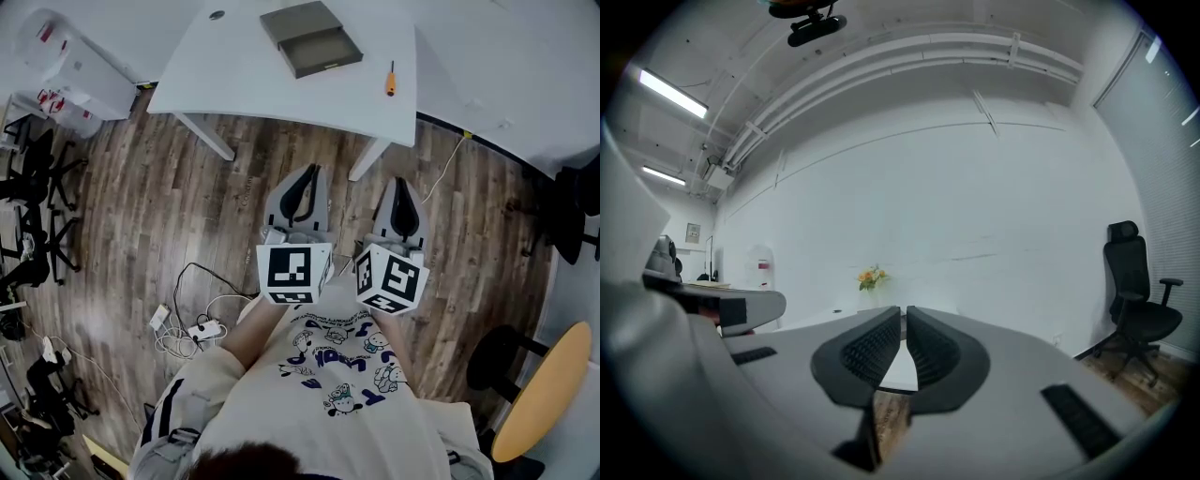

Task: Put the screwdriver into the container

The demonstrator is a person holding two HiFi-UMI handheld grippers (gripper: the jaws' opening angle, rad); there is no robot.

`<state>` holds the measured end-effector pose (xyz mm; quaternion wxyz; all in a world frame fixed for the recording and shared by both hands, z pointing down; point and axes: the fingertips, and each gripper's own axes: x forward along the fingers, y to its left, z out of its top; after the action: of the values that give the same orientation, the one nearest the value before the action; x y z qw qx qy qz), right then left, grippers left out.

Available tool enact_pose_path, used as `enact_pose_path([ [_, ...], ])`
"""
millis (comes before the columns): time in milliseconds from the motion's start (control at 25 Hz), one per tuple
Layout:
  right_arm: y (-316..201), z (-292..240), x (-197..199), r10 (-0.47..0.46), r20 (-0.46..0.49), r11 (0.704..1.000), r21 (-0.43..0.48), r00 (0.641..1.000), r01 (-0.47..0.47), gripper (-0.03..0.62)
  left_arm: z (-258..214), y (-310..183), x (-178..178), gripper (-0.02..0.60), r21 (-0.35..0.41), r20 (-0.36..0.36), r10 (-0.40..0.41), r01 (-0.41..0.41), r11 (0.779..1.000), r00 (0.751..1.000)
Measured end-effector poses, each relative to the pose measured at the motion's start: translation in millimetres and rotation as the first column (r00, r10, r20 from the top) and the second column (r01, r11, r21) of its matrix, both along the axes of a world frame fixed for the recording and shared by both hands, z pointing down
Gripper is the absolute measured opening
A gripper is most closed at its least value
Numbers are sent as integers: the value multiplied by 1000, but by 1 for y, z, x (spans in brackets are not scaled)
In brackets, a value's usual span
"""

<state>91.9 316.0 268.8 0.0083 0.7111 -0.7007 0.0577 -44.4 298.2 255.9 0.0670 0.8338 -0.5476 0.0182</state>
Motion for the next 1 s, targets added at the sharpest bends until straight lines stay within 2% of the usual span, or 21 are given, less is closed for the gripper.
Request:
enact_pose_path([
  [480,-31,14,15,-1,17,999,-40,1000,1,40,12,-32,17,29,-27,4,6,-6,1000,1000],
  [1000,-119,31,34,5,25,997,-78,1000,-3,40,25,-119,38,29,-55,8,23,-23,998,1000],
])
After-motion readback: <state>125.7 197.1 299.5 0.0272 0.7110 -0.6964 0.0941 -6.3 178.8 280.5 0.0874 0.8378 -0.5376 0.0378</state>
